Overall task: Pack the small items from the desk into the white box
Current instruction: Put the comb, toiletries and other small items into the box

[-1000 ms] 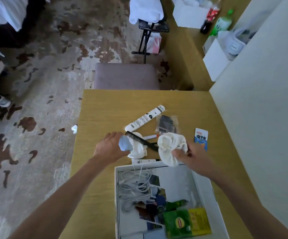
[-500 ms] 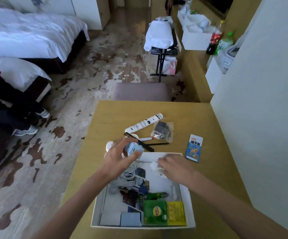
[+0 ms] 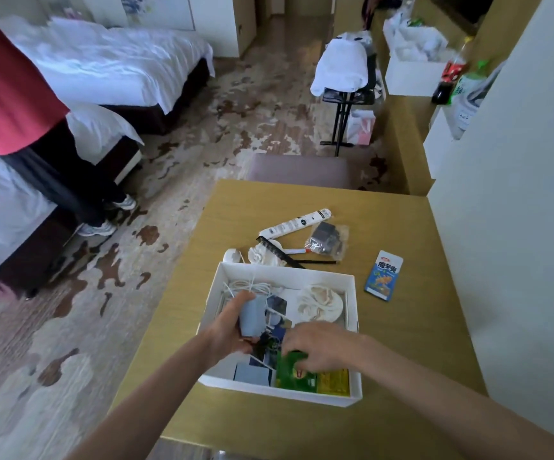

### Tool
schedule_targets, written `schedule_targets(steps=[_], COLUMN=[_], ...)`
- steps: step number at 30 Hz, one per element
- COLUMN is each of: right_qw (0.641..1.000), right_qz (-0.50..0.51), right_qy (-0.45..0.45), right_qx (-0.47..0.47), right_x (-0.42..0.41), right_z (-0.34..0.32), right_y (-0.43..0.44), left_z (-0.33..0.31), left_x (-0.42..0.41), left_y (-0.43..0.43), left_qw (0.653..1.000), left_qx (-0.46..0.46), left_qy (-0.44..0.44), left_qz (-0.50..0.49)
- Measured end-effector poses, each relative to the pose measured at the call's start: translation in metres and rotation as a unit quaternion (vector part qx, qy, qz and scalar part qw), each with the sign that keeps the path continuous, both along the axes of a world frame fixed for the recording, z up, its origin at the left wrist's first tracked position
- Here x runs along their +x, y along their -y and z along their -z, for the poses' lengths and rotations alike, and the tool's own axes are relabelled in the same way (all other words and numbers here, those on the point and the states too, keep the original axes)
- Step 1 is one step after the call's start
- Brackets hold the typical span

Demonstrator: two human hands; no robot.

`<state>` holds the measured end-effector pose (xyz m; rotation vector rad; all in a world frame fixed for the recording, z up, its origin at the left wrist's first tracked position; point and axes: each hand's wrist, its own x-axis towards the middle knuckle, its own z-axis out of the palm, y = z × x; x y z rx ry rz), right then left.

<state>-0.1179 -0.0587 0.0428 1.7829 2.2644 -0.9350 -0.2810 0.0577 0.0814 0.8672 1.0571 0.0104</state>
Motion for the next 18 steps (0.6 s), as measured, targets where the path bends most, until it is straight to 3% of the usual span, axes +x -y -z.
schedule_targets(steps=[7, 11, 15, 18], right_qw=[0.992, 0.989, 0.988, 0.985], right_qz=[-0.095, -0.098, -0.08, -0.083], right_qy=[0.082, 0.106, 0.133, 0.144], right_qx=[0.017, 0.019, -0.014, -0.046], right_x=[-0.021, -0.024, -0.014, -0.012], right_z=[0.018, 0.015, 0.008, 0.004], right_y=[0.0, 0.0, 0.005, 0.007], left_z=[0.011, 0.015, 0.02, 0.029], left_x=[-0.011, -0.019, -0.015, -0.008], left_y=[-0.009, -0.016, -0.014, -0.006], left_qw=[0.989, 0.969, 0.934, 0.877], left_qx=[0.095, 0.153, 0.211, 0.277], left_qy=[-0.01, -0.022, -0.029, -0.015], left_qz=[0.112, 0.191, 0.288, 0.392])
